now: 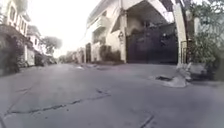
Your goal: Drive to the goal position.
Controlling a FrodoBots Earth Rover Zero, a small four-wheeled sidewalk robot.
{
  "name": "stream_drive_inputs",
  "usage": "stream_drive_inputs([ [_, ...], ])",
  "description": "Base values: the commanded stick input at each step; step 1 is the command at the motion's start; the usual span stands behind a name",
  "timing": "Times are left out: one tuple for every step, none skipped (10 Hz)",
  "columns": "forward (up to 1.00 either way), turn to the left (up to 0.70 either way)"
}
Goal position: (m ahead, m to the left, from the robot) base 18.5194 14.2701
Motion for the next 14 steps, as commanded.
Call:
stream_drive_inputs([
  [1.0, 0.02],
  [1.0, 0.42],
  [1.0, 0.42],
  [1.0, 0.42],
  [1.0, 0.42],
  [1.0, 0.42],
  [1.0, 0.42],
  [1.0, 0.42],
  [1.0, 0.42],
  [1.0, 0.17],
  [1.0, 0.02],
  [1.0, 0.02],
  [1.0, 0.02],
  [1.0, 0.02],
])
